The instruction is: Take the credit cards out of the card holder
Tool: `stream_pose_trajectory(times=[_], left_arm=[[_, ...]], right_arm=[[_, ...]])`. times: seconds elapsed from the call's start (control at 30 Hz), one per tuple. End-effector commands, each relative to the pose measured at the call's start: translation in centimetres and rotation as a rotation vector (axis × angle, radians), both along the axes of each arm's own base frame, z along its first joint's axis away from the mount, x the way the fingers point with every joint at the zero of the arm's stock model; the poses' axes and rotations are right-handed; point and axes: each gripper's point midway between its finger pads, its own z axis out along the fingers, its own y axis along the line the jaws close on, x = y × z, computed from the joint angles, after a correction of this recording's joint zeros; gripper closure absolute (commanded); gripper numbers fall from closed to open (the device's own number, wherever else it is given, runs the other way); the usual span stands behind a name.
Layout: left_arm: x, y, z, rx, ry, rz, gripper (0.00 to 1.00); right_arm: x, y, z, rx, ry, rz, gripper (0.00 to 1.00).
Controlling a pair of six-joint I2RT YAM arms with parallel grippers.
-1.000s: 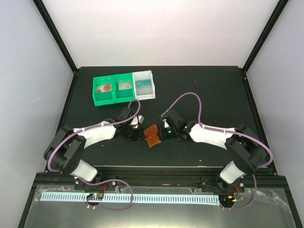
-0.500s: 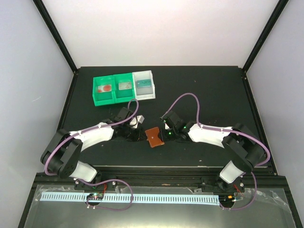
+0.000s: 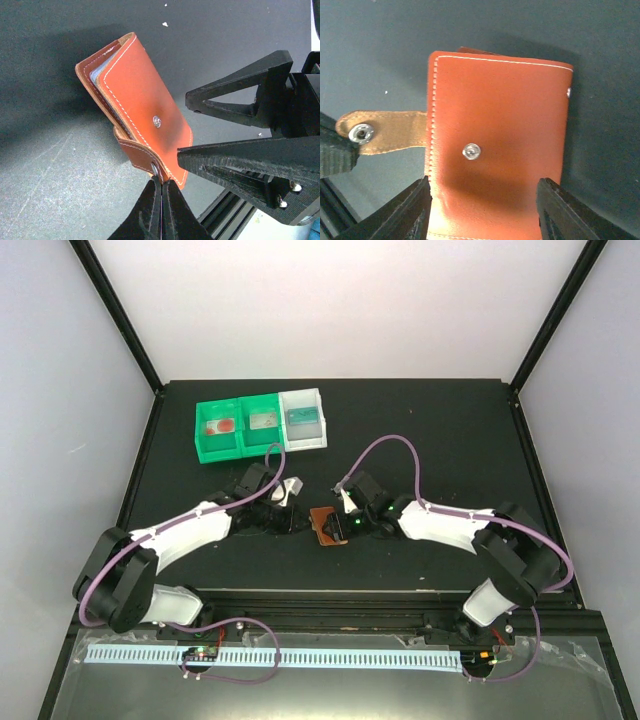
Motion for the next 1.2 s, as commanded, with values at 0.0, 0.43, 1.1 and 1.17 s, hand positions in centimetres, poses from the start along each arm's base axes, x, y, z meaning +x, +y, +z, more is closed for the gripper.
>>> stream_pose_trajectory(times=[0.0,0.43,1.1,1.17], left_arm=[[0.5,-0.5,2.4,-0.054,-0.031,-0.006,0.98],[0.3,-0.5,3.0,-0.061,-0.046,-0.012,0.98],[0.2,-0.6,4.8,-0.095,-0.084,-0.014,0.98],[0.2,-0.5,4.7,-0.091,-0.082,-0.012,0.98]], right_arm=[[-0.1,1.5,2.6,0.087,-0.045,0.059,0.40],[-0.1,1.9,2.2,0.076,-0.023,0.073,0.31],[0.4,0.7,1.0,-0.018,-0.035,0.055,0.32],[0.6,0.3,1.0,-0.037,-0.045,0.039,0.34]])
